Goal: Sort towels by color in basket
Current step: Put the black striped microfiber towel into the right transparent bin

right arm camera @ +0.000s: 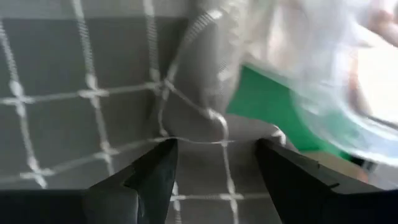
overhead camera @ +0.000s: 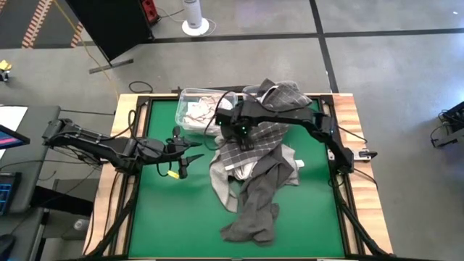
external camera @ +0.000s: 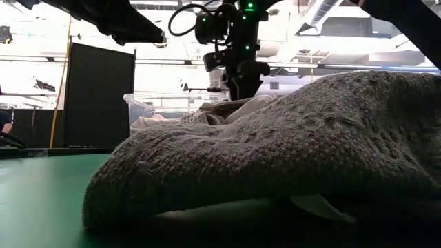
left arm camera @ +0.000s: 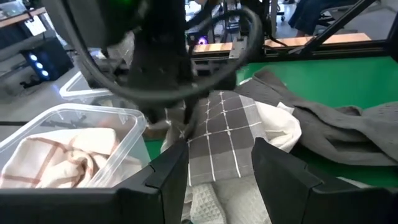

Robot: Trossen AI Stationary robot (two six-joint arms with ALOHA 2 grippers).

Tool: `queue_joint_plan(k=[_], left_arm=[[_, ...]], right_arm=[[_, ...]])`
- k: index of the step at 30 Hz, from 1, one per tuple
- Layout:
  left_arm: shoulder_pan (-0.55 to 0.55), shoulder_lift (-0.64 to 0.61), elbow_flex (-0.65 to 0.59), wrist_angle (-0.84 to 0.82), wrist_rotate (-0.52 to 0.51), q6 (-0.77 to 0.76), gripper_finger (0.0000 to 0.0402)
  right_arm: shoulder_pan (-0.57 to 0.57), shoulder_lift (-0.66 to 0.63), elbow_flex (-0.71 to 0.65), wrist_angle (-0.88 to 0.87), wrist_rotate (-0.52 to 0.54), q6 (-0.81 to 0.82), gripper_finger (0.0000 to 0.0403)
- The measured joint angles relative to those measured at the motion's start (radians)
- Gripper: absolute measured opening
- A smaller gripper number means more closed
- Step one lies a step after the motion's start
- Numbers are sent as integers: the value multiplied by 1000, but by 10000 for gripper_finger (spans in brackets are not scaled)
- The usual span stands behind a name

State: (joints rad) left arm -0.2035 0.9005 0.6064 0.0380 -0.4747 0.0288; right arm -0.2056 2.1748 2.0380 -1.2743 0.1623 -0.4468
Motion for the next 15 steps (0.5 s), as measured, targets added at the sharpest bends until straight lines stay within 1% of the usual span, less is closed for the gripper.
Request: queue_joint_plan(k=[2,4,7,10,13,14,15], left_arm=[[0,0,0,0,0,2,169],[0,0,0,-1,0,2,169],[0,0,0,-2,0,2,169],[0,0,0,-2,-1,2,169],[0,0,0,-2,-1,1,169],[0,0,0,-2,-1,1,169],[0,0,0,-2,-1,0,169]], right_arm=[[9,17,0,-1,-2,-1,261],[10,26,0,-10,-3,-6,249],[15,23,1,-8,-3,-7,209],[17,24,1,-9,-3,1,141],[18,24,1,-8,-3,12,50],[20,23,1,-10,-3,11,27],[21,23,1,-12,-3,11,18]])
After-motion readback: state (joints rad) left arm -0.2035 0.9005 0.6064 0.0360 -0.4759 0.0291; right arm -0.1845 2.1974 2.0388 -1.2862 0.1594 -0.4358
